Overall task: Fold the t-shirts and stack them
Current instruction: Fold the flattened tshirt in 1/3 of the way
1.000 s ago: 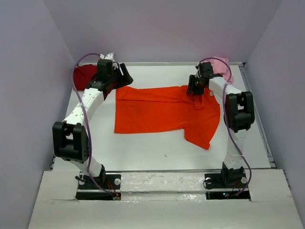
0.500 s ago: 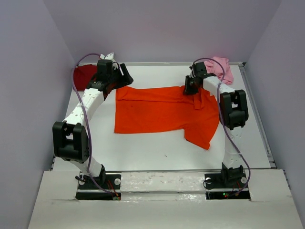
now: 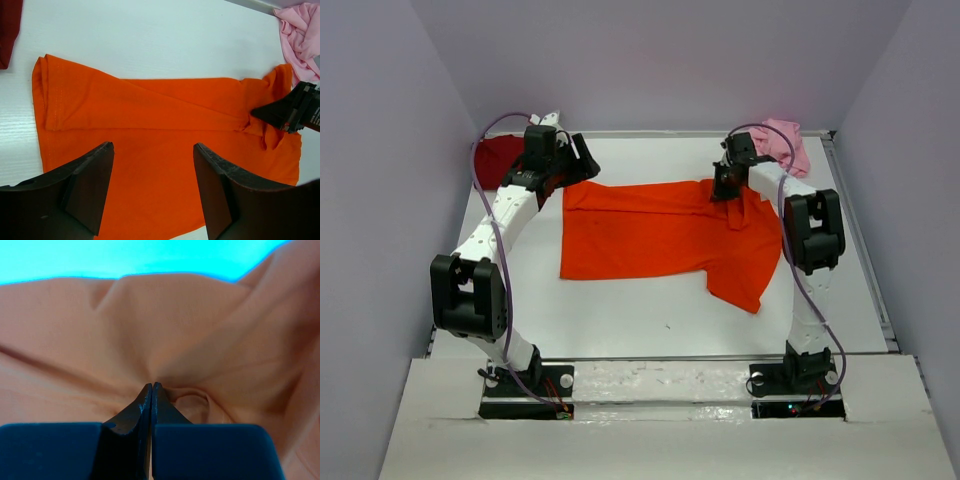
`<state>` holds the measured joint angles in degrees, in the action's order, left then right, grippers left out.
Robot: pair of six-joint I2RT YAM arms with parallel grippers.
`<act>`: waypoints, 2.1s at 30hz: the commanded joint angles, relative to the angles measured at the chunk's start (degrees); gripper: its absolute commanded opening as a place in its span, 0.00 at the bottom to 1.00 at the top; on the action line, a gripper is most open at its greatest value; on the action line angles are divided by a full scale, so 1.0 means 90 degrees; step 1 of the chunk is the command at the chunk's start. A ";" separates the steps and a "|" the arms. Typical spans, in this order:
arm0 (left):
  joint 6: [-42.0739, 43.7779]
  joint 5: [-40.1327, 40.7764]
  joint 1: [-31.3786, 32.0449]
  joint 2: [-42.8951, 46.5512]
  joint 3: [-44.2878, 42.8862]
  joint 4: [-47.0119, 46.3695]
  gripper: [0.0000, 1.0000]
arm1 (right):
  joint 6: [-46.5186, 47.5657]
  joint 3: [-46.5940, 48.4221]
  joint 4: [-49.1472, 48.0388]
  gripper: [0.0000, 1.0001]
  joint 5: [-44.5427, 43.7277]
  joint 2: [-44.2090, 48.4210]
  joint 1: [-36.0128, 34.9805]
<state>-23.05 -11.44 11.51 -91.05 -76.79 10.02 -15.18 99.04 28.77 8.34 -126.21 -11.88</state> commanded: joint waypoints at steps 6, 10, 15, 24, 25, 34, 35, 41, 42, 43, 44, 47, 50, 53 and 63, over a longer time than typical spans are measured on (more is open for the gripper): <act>0.0022 -0.0193 0.0001 0.0185 0.0066 -0.0186 0.74 | -0.0110 -0.1402 -0.0179 0.00 -0.0233 0.1835 -0.0213; 0.0002 -0.0262 0.0001 0.0165 0.0066 -0.0215 0.74 | -0.0247 -0.2175 -0.0579 0.00 -0.0359 0.2402 -0.0457; 0.0002 -0.0291 0.0001 0.0175 0.0076 -0.0234 0.74 | -0.0393 -0.3387 -0.0989 0.00 -0.0409 0.2647 -0.1081; 0.0002 -0.0311 0.0001 0.0155 0.0085 -0.0235 0.74 | -0.0482 -0.3965 -0.1010 0.50 -0.0916 0.3232 -0.1375; 0.0002 -0.0311 0.0001 0.0146 0.0095 -0.0235 0.74 | -0.0481 -0.3780 -0.0952 0.51 -0.1255 0.3281 -0.1375; 0.0022 -0.0311 0.0001 0.0145 0.0095 -0.0244 0.74 | -0.0101 -0.1573 -0.0219 0.53 -0.2624 0.2346 -0.1220; 0.0022 -0.0320 0.0001 0.0136 0.0086 -0.0244 0.74 | -0.0091 -0.1349 -0.0151 0.52 -0.2693 0.2209 -0.1219; 0.0032 -0.0320 0.0001 0.0136 0.0085 -0.0225 0.74 | 0.0319 0.0379 0.0415 0.51 -0.3787 0.0988 -0.1063; 0.0032 -0.0301 0.0001 0.0145 0.0085 -0.0225 0.74 | 0.0368 0.0768 0.0667 0.50 -0.3913 0.0822 -0.1063; 0.0032 -0.0301 0.0001 0.0136 0.0085 -0.0225 0.74 | 0.0397 0.0869 0.0728 0.50 -0.4147 0.0589 -0.1005; 0.0041 -0.0301 -0.0009 0.0145 0.0076 -0.0215 0.74 | 0.0456 0.0938 0.0777 0.50 -0.4217 0.0519 -0.1004; 0.0032 -0.0301 0.0001 0.0145 0.0066 -0.0215 0.74 | 0.0485 0.1026 0.0797 0.49 -0.4471 0.0362 -0.0936; 0.0032 -0.0320 -0.0009 0.0155 0.0076 -0.0225 0.74 | 0.0554 0.1026 0.0816 0.49 -0.4831 0.0293 -0.0877; 0.0022 -0.0359 -0.0009 0.0136 0.0066 -0.0225 0.74 | 0.0622 0.1007 0.0816 0.48 -0.5008 0.0244 -0.0819; 0.0002 -0.0389 0.0010 0.0116 0.0105 -0.0254 0.74 | 0.0798 0.1153 0.0787 0.42 -0.5058 -0.0019 -0.0575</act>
<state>-23.05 -13.47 11.51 -91.05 -76.49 9.23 -9.02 106.56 36.03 -35.29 -125.27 -17.96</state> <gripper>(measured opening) 0.738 0.431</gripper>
